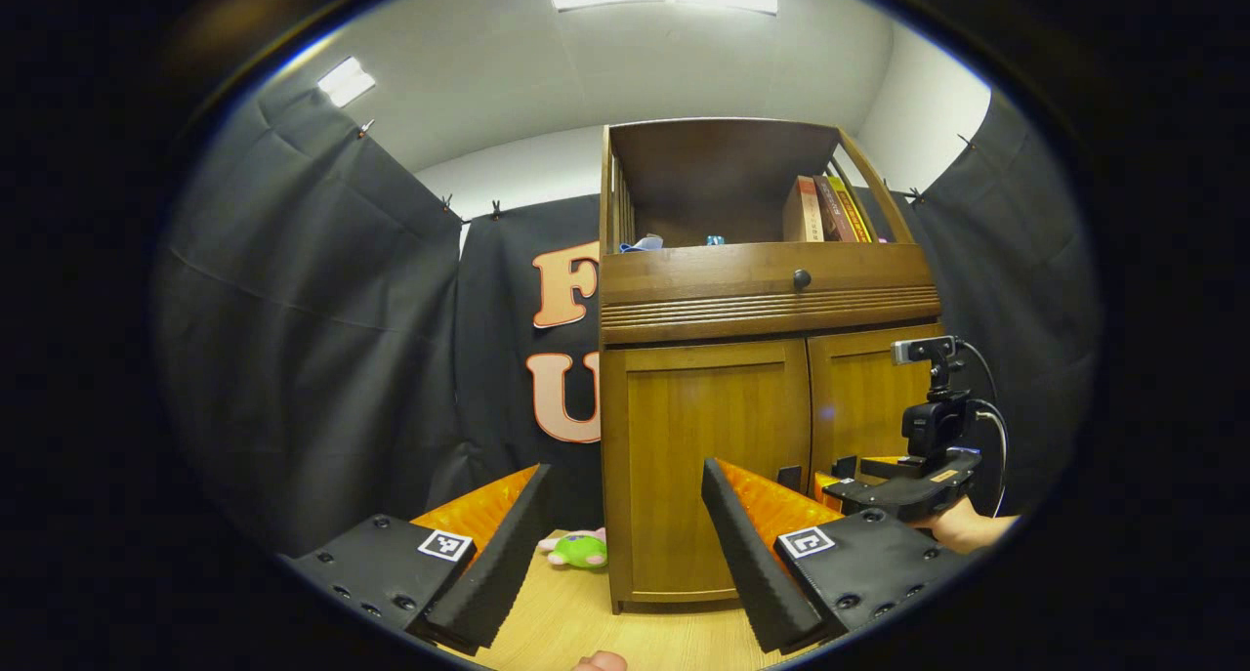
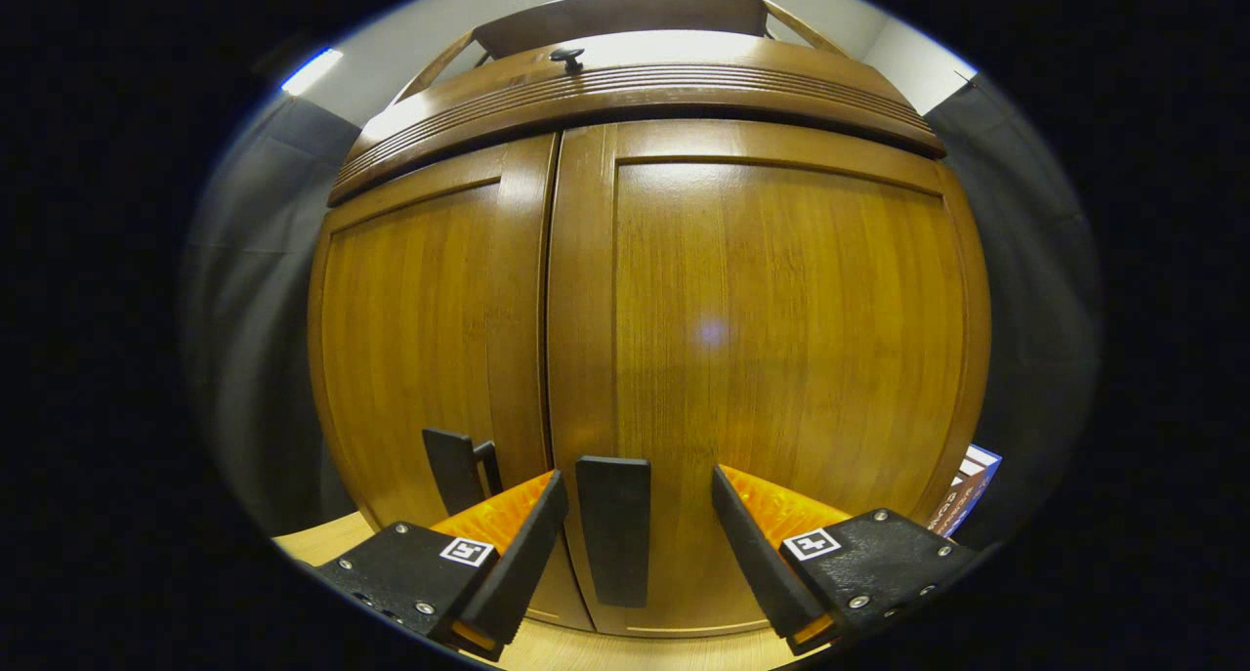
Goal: Open the right door of the double-door shoe cabinet with the right hand, and open the left door with the left hand.
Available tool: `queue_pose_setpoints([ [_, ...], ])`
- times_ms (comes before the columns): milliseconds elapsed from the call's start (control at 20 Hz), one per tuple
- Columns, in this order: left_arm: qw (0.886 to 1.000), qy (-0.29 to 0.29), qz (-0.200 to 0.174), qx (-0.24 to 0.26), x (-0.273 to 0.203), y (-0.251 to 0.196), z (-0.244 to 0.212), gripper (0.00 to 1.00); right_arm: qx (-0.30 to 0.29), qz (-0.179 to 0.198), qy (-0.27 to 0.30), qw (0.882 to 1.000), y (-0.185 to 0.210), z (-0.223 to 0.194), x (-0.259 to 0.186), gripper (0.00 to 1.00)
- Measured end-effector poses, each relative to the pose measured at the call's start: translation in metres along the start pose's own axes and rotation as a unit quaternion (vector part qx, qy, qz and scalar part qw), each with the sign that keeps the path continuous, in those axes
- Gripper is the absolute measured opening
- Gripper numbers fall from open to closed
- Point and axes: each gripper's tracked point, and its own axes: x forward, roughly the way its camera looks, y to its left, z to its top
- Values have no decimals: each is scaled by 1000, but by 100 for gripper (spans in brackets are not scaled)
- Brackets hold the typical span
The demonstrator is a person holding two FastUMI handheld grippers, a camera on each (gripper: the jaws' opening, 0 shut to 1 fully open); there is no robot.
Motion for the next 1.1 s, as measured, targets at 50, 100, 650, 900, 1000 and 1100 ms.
queue_pose_setpoints([
  [50, 1000, 0, 2, 0, 1, 1, -1, 98, -6, -2, 1, 1000, -2, -5, 4, 90],
  [100, 1000, 0, 4, -1, 1, 2, -1, 98, -19, -8, -3, 1000, -3, -5, 2, 87],
  [650, 1000, 11, -13, -8, 1, -11, -9, 98, 12, 23, 13, 1000, 12, -18, 4, 34],
  [900, 999, 14, -20, -20, -8, -20, -8, 98, 14, 37, 15, 999, 13, -18, -16, 31],
  [1000, 999, 15, -23, -20, -10, -25, -8, 98, 14, 43, 14, 999, 12, -17, -34, 31],
  [1100, 999, 13, -25, -20, -12, -29, -5, 98, 9, 50, 12, 999, 8, -18, -56, 31],
])
